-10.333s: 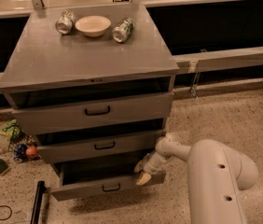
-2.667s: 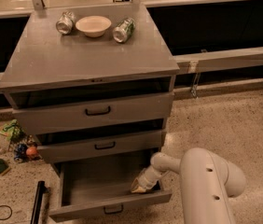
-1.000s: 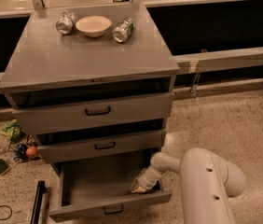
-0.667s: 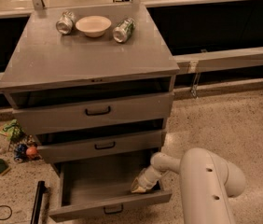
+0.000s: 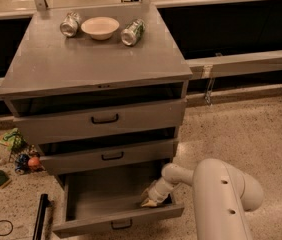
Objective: Open bottom drawer
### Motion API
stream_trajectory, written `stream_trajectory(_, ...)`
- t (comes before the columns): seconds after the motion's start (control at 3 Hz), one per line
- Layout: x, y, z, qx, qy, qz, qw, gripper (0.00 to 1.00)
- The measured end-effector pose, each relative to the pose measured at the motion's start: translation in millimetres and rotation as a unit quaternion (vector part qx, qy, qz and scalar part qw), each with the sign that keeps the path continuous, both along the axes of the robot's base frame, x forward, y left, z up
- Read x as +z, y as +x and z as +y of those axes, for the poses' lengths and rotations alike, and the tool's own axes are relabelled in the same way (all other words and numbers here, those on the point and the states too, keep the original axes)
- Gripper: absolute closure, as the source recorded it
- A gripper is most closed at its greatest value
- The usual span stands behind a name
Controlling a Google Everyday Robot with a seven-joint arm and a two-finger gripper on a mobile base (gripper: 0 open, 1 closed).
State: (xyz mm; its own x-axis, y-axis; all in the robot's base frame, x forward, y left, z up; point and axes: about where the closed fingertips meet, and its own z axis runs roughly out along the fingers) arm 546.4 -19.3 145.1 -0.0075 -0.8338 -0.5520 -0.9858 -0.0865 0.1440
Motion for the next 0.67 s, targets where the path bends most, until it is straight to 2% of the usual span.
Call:
stream_trajectory(0.33, 0.0, 1.4, 0.1, 0.0, 0.0, 0.0, 1.0, 0.01)
stream_trajectory(0.67, 0.0, 7.9, 0.4, 0.0, 0.0, 0.0, 1.0, 0.0)
